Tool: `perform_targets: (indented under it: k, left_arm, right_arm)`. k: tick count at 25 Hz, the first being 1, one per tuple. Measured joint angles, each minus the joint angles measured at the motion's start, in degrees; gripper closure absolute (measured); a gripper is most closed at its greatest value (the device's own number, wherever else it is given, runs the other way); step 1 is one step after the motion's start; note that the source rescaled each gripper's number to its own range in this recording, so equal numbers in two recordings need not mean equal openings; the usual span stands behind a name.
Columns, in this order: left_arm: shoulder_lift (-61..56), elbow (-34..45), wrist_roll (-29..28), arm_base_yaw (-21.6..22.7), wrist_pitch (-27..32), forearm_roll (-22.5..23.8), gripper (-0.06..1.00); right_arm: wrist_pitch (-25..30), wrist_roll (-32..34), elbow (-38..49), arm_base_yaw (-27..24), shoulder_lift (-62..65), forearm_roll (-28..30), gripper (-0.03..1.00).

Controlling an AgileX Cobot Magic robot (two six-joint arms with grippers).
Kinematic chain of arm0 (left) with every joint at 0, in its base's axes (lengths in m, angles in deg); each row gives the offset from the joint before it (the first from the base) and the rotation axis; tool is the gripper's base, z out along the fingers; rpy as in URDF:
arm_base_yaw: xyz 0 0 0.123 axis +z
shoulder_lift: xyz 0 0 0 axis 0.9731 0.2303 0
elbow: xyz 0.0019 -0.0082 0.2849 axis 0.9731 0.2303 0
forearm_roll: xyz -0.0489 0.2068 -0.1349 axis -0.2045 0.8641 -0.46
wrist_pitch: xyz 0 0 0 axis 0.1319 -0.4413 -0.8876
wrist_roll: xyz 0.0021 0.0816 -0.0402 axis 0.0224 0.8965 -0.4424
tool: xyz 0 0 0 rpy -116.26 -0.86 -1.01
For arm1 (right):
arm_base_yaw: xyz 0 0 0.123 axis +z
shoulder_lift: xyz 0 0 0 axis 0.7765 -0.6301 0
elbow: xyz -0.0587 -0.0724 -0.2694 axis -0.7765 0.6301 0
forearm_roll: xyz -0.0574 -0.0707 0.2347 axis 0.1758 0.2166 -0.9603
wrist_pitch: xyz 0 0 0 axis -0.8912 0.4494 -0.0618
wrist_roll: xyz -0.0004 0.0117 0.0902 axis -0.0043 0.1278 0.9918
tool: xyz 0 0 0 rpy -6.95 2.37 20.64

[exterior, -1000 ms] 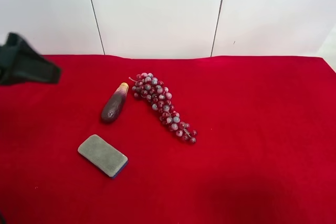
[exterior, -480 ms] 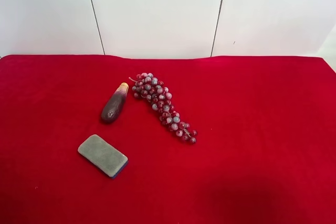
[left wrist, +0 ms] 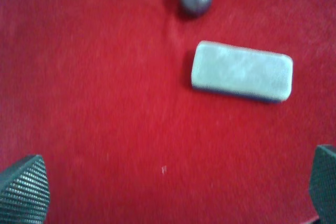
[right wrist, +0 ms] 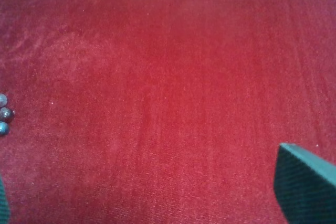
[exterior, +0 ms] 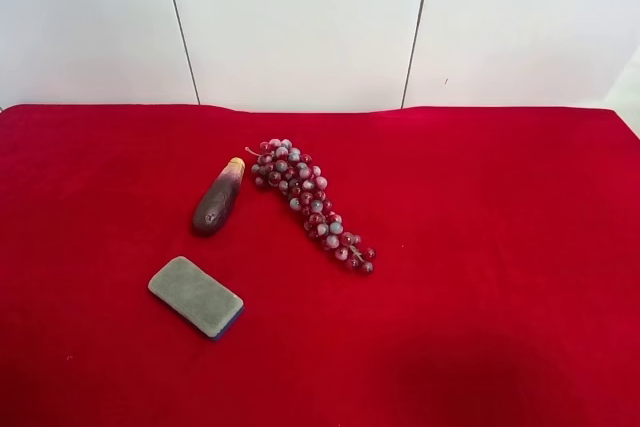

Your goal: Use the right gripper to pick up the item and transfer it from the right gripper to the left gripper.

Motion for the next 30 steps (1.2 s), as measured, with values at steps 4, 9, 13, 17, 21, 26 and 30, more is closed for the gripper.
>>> perform_targets:
  k: [4, 9, 13, 17, 21, 26, 30]
  left_arm:
    - [-4.0, 0.4, 0.0, 4.7, 2.2, -0.3, -0.06]
    - [-11.5, 5.2, 0.0, 8.3, -0.5, -0.6, -0.06]
    - [-17.9, 8.3, -0.2, 10.7, -2.8, -1.0, -0.06]
    - [-23.2, 8.6, -1.7, 12.3, -2.8, -1.1, -0.06]
    - [-24.9, 8.8, -2.8, 12.3, -2.8, -1.2, -0.06]
    - [-24.9, 9.1, -3.0, 12.3, -2.9, -1.1, -0.06]
    - [-25.0, 9.1, -3.0, 12.3, -2.9, -1.1, -0.06]
  right_arm:
    - [0.0, 0.0, 0.0, 0.0, 0.0, 0.0, -0.03]
    - [0.0, 0.0, 0.0, 0.0, 0.0, 0.0, -0.03]
    - [0.0, 0.0, 0.0, 0.0, 0.0, 0.0, -0.03]
    - [0.0, 0.0, 0.0, 0.0, 0.0, 0.0, -0.03]
    - [0.0, 0.0, 0.0, 0.0, 0.0, 0.0, -0.03]
    - [0.0, 0.0, 0.0, 0.0, 0.0, 0.0, -0.03]
    - [0.0, 0.0, 0.0, 0.0, 0.0, 0.0, -0.03]
